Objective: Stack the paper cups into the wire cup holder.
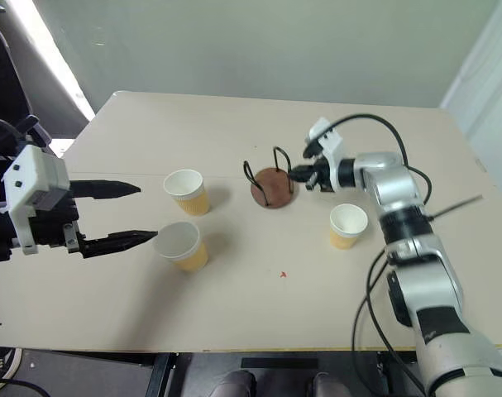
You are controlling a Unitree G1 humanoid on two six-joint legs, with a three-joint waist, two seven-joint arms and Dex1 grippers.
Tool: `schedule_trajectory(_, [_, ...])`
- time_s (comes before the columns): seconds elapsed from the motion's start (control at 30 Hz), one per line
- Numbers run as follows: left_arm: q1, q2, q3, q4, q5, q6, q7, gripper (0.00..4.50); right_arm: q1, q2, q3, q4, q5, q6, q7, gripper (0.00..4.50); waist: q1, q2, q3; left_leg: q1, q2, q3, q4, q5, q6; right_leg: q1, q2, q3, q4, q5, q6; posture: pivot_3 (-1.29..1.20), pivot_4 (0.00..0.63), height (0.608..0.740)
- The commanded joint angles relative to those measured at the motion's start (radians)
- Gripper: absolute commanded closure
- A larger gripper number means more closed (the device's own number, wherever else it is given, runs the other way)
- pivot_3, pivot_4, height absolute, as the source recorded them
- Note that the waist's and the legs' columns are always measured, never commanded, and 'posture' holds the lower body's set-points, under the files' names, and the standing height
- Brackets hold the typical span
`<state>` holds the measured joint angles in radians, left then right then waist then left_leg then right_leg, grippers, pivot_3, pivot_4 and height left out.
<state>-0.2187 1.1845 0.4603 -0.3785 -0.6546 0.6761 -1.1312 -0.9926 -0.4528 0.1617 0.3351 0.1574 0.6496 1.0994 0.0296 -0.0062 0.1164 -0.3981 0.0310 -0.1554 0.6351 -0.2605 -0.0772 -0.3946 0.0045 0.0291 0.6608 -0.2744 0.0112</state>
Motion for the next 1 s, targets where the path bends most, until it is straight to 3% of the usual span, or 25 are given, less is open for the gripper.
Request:
schedule_trajectory(0.03, [-0.066, 0.008, -0.055, 0.022, -0.004, -0.033, -0.018, 0.0, 0.104, -0.065, 0.031, -0.299, 0.074, 0.158, 0.038, 4.48, -0.001, 0.0, 0.0, 0.0, 0.0, 0.0, 0.001, 0.0, 0.0, 0.0, 0.0, 0.0, 0.0, 0.0, 0.0, 0.0, 0.15, 0.74])
schedule_trajectory(0.17, [-0.122, -0.004, -0.123, 0.057, 0.017, -0.054, -0.025, 0.0, 0.122, -0.054, 0.024, -0.321, 0.068, 0.195, -0.043, 4.48, -0.016, -0.001, 0.0, 0.007, 0.001, -0.003, 0.002, 0.001, -0.001, 0.002, 0.0, 0.003, 0.0, 0.0, 0.0, 0.0, 0.15, 0.74])
schedule_trajectory(0.3, [-0.175, -0.008, -0.167, 0.083, 0.027, -0.067, -0.027, 0.0, 0.051, 0.0, -0.005, -0.177, 0.027, 0.171, -0.175, 4.48, -0.023, -0.001, 0.0, 0.016, 0.002, -0.004, -0.002, 0.002, 0.0, 0.006, 0.0, 0.004, 0.002, 0.0, 0.0, 0.0, 0.15, 0.74])
schedule_trajectory(0.6, [-0.138, 0.004, -0.152, 0.047, 0.004, -0.053, -0.078, 0.0, 0.063, -0.119, -0.015, -0.353, 0.199, 0.403, -0.072, 4.48, -0.009, -0.001, 0.0, 0.009, 0.002, -0.005, -0.004, 0.002, -0.001, 0.005, 0.003, 0.003, 0.0, 0.0, -0.001, 0.0, 0.15, 0.74])
schedule_trajectory(1.0, [-0.14, -0.01, -0.236, -0.056, -0.027, -0.042, -0.141, 0.0, 0.017, -0.19, -0.073, -0.524, 0.427, 0.801, -0.101, 4.48, -0.01, -0.001, 0.0, 0.008, 0.005, -0.005, -0.004, 0.002, -0.003, 0.003, 0.008, 0.003, -0.003, 0.0, -0.001, 0.0, 0.15, 0.74])
